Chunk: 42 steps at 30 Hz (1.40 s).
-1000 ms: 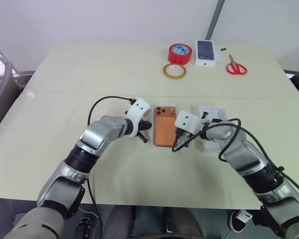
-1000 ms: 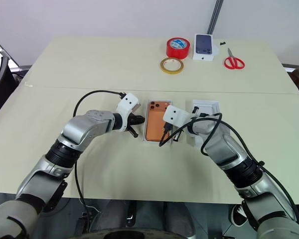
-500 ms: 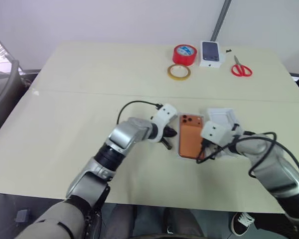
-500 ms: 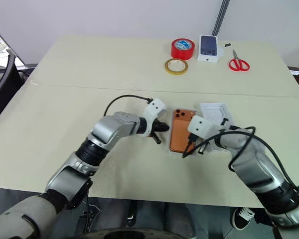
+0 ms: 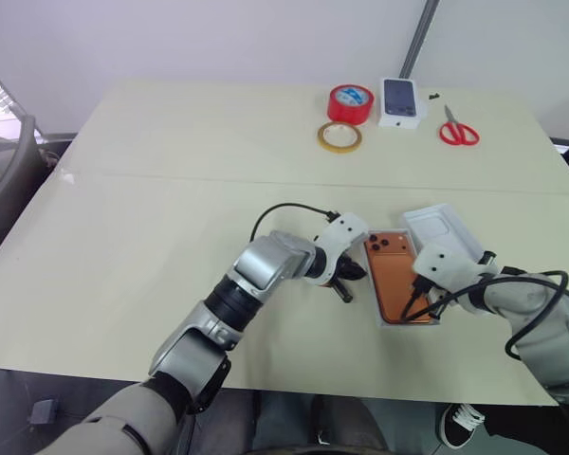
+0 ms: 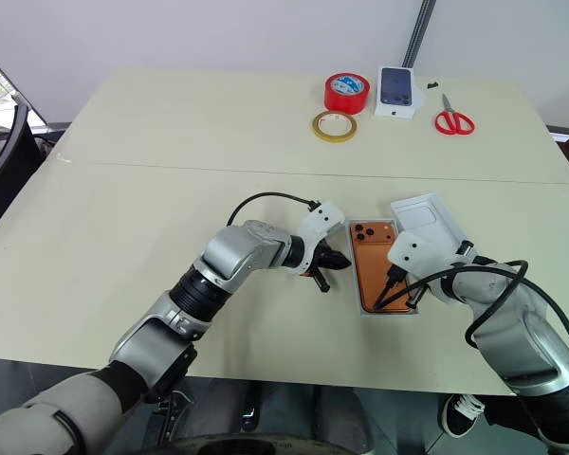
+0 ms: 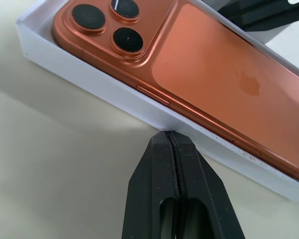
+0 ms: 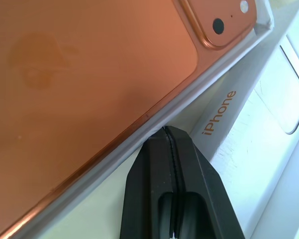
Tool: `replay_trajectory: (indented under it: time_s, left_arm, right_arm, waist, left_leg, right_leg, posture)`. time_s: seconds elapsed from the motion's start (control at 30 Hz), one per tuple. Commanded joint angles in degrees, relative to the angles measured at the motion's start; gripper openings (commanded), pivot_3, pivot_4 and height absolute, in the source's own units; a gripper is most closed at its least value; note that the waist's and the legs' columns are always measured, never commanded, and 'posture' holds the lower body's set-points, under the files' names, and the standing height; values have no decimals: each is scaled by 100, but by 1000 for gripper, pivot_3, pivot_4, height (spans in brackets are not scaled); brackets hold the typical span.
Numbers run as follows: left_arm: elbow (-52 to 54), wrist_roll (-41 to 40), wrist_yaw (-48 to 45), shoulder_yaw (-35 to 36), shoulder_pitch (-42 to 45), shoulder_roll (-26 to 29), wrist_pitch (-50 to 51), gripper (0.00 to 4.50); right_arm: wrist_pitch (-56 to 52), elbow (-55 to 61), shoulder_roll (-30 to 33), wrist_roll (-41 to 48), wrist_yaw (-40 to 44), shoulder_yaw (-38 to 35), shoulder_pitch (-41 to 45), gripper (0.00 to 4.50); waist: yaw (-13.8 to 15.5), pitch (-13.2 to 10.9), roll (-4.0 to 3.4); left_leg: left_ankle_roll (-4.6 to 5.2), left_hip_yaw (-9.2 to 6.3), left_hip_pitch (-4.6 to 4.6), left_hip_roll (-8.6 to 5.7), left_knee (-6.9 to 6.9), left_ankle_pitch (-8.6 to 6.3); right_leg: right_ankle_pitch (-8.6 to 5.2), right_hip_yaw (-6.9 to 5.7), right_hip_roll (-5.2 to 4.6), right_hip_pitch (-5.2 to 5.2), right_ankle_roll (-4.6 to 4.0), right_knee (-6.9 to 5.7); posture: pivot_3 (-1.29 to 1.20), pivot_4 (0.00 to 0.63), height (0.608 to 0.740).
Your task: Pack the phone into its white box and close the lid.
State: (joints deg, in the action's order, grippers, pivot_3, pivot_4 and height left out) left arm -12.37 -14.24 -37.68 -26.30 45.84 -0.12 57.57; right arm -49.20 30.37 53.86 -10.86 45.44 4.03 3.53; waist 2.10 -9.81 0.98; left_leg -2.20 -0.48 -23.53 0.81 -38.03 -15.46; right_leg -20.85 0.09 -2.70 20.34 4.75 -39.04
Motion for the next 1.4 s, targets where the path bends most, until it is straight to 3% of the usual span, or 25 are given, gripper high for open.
replay_trajectory:
  time_s: [0.03,0.3,0.4,0.57,0.77,1.13,1.23,1.4]
  left_arm:
    - [293,-121,-185,-113,48,-161,-20,31]
    - [940,-240,-187,714,-168,720,51,31]
    - [1513,-327,-388,1001,-455,1362,-196,0]
    - [2401,-642,-1112,1375,-1136,2301,-937,0]
    - [3150,-795,-2033,1547,-2148,3336,-1984,0]
    - [3818,-873,-2263,1640,-3039,3816,-2770,0]
    - [3816,-834,-2246,1614,-3122,3880,-2859,0]
    - [3754,-780,-2198,1652,-3192,3968,-2953,0]
  right_arm:
    - [249,180,10,197,62,-92,7,0]
    - [-213,574,161,1143,740,-1534,-295,0]
    - [-1105,593,53,1764,886,-1986,57,882]
    - [-2060,298,-172,2167,477,-1957,673,3452]
    - [-2409,-532,-304,2349,6,-1654,1138,3452]
    - [-2145,-1574,-514,2511,-448,-1128,1682,3452]
    - [-2187,-1885,-723,2533,-621,-1017,1959,2596]
    - [-2502,-1930,-774,2687,-716,-986,2146,33]
  waist:
    - [-1,0,0]
    - [-78,-5,-11]
    - [-184,-4,-14]
    - [-190,-3,-20]
    - [-150,-3,-24]
    - [-189,-6,-33]
    - [-198,-7,-34]
    - [-186,-6,-34]
  left_leg:
    - [0,0,0,0,0,0]
    - [-6,0,0,5,1,3]
    - [-9,1,6,10,5,5]
    - [-23,1,9,13,12,13]
    - [6,4,6,7,8,-4]
    - [21,8,6,11,9,-12]
    - [22,9,6,11,9,-12]
    - [23,9,5,11,9,-13]
  right_leg:
    - [0,0,0,0,0,0]
    - [0,2,3,2,0,-2]
    - [0,3,7,-1,0,-5]
    - [-1,4,6,0,-2,-5]
    - [-1,5,-6,0,-2,-1]
    - [-1,6,-2,2,-2,-3]
    - [-1,7,-1,3,-2,-3]
    - [-1,7,-1,4,-2,-4]
  posture:
    - [0,150,740]
    - [0,150,740]
    - [0,150,740]
    - [0,150,740]
    - [0,150,740]
    - [0,150,740]
    - [0,150,740]
    - [0,150,740]
